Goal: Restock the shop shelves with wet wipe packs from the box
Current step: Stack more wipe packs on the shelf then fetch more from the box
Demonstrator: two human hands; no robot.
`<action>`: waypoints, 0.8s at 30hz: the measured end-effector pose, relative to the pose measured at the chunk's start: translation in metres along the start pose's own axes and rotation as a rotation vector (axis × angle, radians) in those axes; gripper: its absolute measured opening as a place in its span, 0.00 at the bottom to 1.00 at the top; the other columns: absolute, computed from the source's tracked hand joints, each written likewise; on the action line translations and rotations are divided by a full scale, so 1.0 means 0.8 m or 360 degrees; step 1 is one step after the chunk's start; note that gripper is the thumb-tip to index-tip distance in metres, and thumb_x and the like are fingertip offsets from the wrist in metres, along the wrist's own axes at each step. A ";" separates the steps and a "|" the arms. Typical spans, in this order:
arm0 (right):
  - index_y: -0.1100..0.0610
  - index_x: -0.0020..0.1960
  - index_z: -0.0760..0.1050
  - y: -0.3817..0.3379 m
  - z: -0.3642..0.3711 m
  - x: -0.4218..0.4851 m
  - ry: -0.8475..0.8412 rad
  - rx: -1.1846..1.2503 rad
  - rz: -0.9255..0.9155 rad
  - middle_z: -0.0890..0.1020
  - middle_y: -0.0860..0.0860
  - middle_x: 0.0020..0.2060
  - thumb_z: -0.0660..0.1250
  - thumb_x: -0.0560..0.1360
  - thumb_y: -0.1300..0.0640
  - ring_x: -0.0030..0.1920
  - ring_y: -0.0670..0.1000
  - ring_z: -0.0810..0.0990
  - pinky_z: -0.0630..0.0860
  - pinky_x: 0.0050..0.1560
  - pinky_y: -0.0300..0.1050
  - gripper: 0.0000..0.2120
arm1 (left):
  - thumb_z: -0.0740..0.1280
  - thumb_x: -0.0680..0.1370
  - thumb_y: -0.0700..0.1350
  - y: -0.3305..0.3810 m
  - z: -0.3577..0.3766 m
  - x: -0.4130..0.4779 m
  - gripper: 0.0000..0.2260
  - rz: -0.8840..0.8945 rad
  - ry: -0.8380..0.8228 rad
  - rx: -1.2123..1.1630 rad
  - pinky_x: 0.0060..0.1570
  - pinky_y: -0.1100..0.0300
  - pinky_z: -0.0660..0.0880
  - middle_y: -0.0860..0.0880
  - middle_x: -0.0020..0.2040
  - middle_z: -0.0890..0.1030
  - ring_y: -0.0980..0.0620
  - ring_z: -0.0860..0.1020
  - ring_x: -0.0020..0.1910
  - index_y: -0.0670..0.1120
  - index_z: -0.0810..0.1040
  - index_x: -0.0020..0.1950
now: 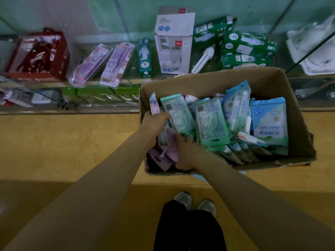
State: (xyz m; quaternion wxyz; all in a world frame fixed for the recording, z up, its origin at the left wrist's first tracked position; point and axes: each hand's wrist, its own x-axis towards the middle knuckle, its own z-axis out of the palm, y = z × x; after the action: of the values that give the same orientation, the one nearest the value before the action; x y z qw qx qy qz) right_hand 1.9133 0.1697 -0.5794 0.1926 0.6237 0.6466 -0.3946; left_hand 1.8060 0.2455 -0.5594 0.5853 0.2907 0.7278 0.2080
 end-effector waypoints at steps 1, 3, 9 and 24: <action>0.54 0.75 0.45 -0.004 0.006 0.003 0.0081 -0.0008 0.0019 0.61 0.64 0.70 0.70 0.72 0.50 0.67 0.65 0.67 0.69 0.63 0.60 0.43 | 0.69 0.75 0.43 0.000 0.000 0.001 0.22 -0.0014 0.0009 0.0007 0.35 0.60 0.71 0.43 0.52 0.78 0.48 0.78 0.43 0.41 0.69 0.68; 0.54 0.74 0.48 -0.004 0.011 0.011 0.0144 0.0141 0.0010 0.64 0.63 0.66 0.71 0.72 0.50 0.65 0.65 0.68 0.70 0.62 0.59 0.42 | 0.70 0.74 0.45 -0.002 -0.001 0.003 0.24 -0.0045 0.0017 0.0019 0.40 0.58 0.74 0.42 0.56 0.79 0.44 0.79 0.49 0.42 0.70 0.68; 0.55 0.74 0.57 0.021 -0.021 -0.009 -0.0014 0.0942 -0.0079 0.71 0.54 0.66 0.71 0.68 0.57 0.62 0.55 0.73 0.74 0.60 0.50 0.39 | 0.70 0.58 0.53 0.017 -0.003 -0.008 0.38 -0.0079 -0.0037 -0.0126 0.49 0.49 0.79 0.40 0.57 0.80 0.40 0.80 0.52 0.43 0.72 0.67; 0.56 0.50 0.73 0.093 -0.140 -0.121 0.0396 0.2281 0.0173 0.72 0.58 0.40 0.62 0.73 0.52 0.39 0.55 0.70 0.66 0.45 0.49 0.10 | 0.68 0.69 0.58 0.116 0.073 -0.091 0.28 0.0064 -0.0454 0.0200 0.42 0.54 0.79 0.41 0.55 0.81 0.43 0.82 0.46 0.43 0.76 0.64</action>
State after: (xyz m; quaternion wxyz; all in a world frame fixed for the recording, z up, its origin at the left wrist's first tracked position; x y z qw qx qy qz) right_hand 2.0260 0.1842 -0.4587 -0.3185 0.6681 0.2146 -0.6373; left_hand 1.8898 0.2640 -0.4599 0.6591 0.3678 0.6429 0.1305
